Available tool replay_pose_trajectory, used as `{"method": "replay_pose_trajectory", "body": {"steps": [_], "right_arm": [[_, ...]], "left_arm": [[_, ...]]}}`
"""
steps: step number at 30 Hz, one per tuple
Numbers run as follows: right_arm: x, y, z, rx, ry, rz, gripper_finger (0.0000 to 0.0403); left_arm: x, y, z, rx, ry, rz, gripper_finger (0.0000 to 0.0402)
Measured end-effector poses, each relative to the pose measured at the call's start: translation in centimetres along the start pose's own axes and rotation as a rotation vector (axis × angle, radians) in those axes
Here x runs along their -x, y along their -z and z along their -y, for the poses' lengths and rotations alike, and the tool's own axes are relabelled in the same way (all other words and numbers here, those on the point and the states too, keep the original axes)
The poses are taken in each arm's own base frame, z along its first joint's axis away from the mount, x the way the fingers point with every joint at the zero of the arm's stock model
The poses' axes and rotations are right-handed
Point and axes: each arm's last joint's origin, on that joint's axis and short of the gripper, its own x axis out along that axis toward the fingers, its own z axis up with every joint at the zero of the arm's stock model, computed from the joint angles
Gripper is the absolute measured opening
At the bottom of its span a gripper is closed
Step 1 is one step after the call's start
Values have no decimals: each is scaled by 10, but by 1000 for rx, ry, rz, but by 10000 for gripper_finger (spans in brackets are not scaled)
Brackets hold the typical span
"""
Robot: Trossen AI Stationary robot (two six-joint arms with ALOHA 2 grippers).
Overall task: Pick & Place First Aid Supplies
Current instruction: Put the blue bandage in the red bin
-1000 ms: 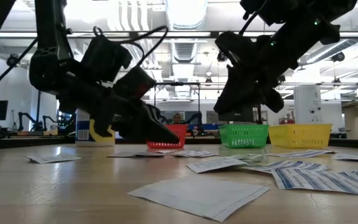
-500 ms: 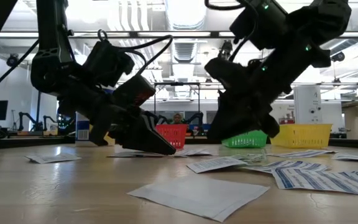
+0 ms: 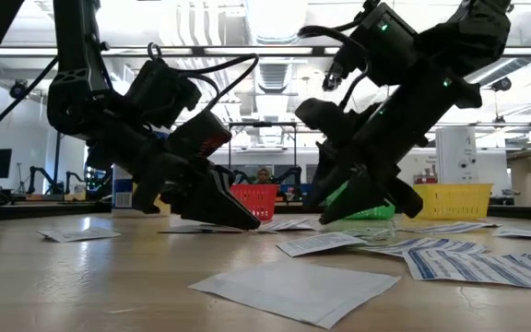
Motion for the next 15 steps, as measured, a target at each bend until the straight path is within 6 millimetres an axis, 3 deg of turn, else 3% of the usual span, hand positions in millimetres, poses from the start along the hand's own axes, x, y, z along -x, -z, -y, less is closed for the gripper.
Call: {"method": "replay_pose_trajectory", "body": {"steps": [15], "right_arm": [[-4,1,-5,-53,-90,-59,125]], "left_arm": [[0,2,0,8,6,-10,0]]}}
